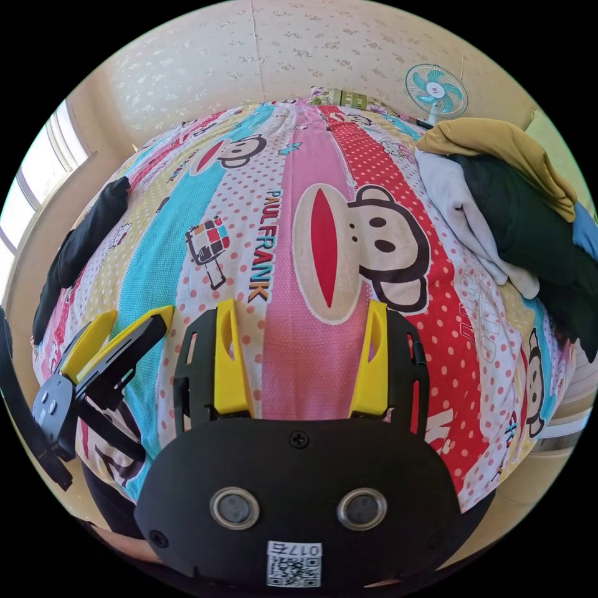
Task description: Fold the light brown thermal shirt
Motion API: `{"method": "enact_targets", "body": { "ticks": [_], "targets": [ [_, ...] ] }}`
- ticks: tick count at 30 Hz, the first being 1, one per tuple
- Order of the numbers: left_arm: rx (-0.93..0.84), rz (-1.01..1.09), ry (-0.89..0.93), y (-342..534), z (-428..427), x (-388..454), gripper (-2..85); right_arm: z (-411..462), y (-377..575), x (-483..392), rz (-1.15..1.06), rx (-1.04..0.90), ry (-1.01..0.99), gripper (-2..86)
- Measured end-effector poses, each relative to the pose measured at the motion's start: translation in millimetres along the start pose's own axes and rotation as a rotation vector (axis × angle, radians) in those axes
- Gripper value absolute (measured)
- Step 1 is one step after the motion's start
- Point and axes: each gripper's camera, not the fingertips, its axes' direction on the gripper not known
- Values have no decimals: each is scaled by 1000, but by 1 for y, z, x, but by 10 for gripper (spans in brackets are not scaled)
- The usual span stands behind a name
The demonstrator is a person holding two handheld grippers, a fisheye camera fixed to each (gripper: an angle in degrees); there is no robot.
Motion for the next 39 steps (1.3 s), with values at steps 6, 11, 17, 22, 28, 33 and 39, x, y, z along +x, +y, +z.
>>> {"method": "enact_targets", "body": {
  "ticks": [6, 11, 17, 22, 28, 33, 39],
  "targets": [
    [0, 0, 0, 0, -4, -3, 225, -2, -1, 8, 0, 0, 1, 268],
    [0, 0, 0, -1, -8, -5, 225, -3, -3, 13, 0, 0, 1, 268],
    [0, 0, -1, -2, -13, -6, 225, -3, -5, 19, 0, 0, 1, 268],
    [-1, -1, -1, -4, -18, -7, 225, -4, -8, 23, 0, 1, 2, 268],
    [-1, -1, 0, -6, -25, -8, 225, -3, -10, 27, 0, 1, 2, 269],
    [-1, -1, 0, -9, -31, -9, 225, -2, -13, 28, -1, 1, 4, 268],
    [-2, 2, -8, -14, -39, -9, 225, 1, -16, 30, -2, -1, 7, 268]
  ]
}}
